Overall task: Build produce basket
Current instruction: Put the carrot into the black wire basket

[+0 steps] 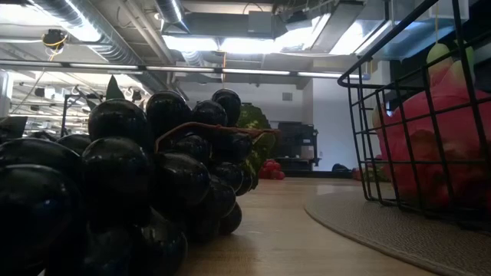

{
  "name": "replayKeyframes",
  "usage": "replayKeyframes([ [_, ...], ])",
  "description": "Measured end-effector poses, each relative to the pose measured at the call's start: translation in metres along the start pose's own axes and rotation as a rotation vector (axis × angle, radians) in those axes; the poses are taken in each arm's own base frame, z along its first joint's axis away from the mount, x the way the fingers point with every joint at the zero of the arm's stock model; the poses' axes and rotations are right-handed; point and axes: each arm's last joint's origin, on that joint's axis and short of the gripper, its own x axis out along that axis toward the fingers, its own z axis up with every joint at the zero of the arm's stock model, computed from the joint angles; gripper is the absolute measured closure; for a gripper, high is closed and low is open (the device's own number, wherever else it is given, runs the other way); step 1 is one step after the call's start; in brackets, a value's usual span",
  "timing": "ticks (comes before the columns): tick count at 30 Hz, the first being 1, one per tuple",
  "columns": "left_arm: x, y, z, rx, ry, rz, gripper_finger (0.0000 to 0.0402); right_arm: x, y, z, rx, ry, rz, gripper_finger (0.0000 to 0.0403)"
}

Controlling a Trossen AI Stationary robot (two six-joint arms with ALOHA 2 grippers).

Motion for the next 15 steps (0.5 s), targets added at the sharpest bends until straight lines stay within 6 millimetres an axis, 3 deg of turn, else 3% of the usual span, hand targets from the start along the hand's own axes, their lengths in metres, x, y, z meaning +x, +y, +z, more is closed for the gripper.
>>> replayKeyframes([
  [9,0.041,0.008,0.007,-0.047,-0.001,0.222,0.0308,0.005,-0.009,0.006,0.042,0.003,0.033,0.0283],
  [15,0.052,0.019,0.024,-0.072,-0.021,0.241,0.0308,0.007,-0.013,0.012,0.07,-0.037,0.032,0.0283],
])
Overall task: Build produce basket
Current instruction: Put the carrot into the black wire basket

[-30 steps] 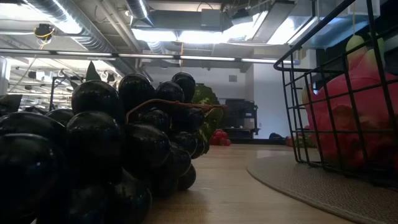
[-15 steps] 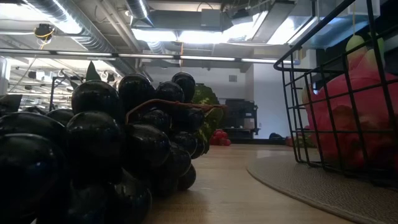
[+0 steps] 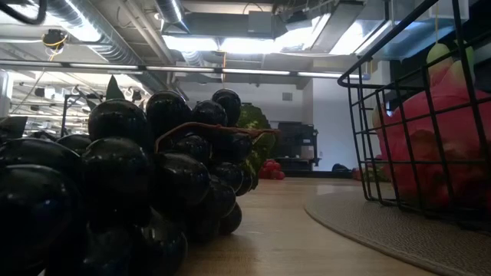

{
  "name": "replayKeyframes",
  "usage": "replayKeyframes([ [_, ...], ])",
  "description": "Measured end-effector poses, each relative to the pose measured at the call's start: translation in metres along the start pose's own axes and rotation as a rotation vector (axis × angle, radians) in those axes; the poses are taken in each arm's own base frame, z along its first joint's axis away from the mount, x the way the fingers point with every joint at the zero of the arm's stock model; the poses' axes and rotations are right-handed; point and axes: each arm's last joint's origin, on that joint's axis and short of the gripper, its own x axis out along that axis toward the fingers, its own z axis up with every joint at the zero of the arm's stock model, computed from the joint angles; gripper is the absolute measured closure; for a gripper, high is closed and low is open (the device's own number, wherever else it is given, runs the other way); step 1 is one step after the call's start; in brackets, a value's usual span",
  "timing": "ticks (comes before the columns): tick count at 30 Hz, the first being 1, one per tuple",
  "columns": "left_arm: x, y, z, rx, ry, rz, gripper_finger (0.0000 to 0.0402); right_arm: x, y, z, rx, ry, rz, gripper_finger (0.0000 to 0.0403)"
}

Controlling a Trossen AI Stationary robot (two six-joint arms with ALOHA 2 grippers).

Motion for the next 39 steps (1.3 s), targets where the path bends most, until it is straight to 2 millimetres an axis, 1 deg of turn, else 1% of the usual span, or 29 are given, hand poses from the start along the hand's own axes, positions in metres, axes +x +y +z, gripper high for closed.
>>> replayKeyframes([
  [4,0.008,0.005,0.01,-0.016,0.036,-0.093,0.0308,0.001,-0.003,0.001,0.009,0.007,0.012,0.0283],
  [7,0.017,0.008,0.013,-0.02,0.078,-0.165,0.0308,0.002,-0.005,0.002,0.014,0.01,0.014,0.0283],
  [11,0.028,0.015,0.016,-0.017,0.095,-0.166,0.0308,0.003,-0.008,0.003,0.02,0.014,0.018,0.0283],
  [15,0.028,0.018,0.019,-0.017,0.093,-0.175,0.0308,0.003,-0.009,0.004,0.021,0.014,0.015,0.0283],
  [26,0.029,0.017,0.017,-0.017,0.115,-0.188,0.0308,0.004,-0.01,0.004,-0.001,0.015,0.013,0.0283],
  [31,0.044,0.016,0.016,-0.017,0.11,-0.182,0.0308,0.004,-0.01,0.004,-0.001,0.018,0.018,0.0283],
  [39,0.052,0.011,0.011,-0.005,0.151,-0.231,0.0308,0.004,-0.01,0.004,0.001,0.022,0.026,0.0283],
])
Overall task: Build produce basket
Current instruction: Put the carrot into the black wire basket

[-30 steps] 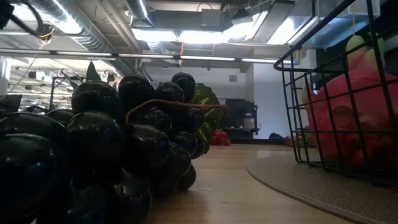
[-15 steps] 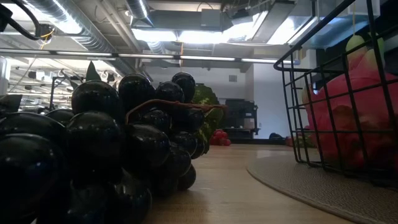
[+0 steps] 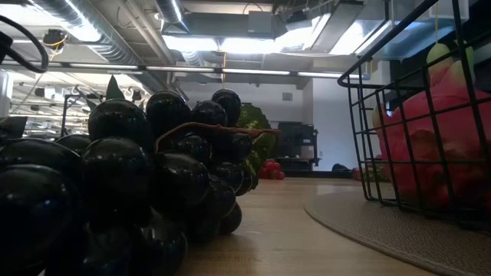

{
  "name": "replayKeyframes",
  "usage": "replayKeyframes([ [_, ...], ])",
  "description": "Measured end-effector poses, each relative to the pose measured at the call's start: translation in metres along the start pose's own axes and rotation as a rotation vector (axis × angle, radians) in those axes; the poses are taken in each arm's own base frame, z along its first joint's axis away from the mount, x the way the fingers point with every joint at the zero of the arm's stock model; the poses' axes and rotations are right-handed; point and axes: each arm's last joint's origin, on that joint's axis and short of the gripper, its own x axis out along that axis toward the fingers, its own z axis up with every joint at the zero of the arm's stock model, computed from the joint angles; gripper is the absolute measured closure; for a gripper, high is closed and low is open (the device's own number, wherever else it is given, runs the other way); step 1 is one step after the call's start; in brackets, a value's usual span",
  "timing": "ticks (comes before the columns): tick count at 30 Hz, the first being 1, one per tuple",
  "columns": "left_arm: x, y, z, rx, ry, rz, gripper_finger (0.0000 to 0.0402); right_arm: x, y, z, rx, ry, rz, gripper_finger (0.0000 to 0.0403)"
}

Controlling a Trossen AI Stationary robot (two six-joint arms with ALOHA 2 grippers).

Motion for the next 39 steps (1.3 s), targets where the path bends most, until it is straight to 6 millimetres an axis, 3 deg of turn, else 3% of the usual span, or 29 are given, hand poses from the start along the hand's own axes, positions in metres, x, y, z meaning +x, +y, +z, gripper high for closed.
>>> replayKeyframes([
  [5,0.001,-0.001,-0.001,0.043,0.007,-0.008,0.0321,0.0,-0.002,0.001,0.005,-0.001,-0.005,0.0283],
  [10,0.001,-0.001,-0.001,0.072,0.007,-0.009,0.039,0.001,-0.004,0.002,0.006,-0.002,-0.012,0.0283],
  [17,-0.011,-0.006,-0.002,0.116,0.008,-0.045,0.0401,0.001,-0.005,0.0,-0.046,0.018,-0.02,0.0283],
  [23,-0.048,-0.022,0.001,0.166,-0.026,-0.149,0.0401,0.001,-0.007,-0.006,-0.064,0.073,-0.041,0.0283],
  [29,-0.091,-0.041,0.018,0.244,-0.084,-0.256,0.0401,-0.003,-0.01,-0.013,-0.077,0.141,-0.065,0.0283],
  [39,-0.159,-0.072,0.063,0.364,-0.263,-0.485,0.0401,-0.039,-0.002,-0.023,-0.077,0.096,-0.038,0.0283],
])
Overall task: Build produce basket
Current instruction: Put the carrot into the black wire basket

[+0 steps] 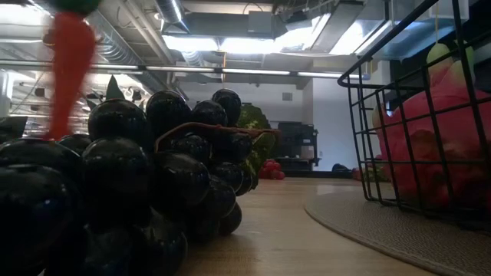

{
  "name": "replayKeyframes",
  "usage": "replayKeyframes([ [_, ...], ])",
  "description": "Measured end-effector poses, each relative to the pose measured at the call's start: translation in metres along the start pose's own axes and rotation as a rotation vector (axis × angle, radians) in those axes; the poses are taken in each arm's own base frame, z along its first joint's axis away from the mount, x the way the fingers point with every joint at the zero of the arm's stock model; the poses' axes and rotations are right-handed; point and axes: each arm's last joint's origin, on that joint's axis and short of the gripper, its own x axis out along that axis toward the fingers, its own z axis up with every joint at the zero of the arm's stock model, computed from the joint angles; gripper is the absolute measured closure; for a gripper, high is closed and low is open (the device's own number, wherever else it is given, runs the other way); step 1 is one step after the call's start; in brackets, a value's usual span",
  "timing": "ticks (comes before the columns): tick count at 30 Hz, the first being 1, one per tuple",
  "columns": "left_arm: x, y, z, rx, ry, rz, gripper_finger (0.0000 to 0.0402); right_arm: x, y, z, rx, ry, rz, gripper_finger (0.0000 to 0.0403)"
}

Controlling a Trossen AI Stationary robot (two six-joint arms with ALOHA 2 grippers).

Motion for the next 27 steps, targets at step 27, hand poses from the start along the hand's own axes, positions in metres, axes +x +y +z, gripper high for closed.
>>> replayKeyframes([
  [27,-0.019,-0.088,0.126,0.416,-0.451,-0.719,0.0401,-0.014,0.016,-0.026,0.155,-0.027,-0.218,0.0283],
])
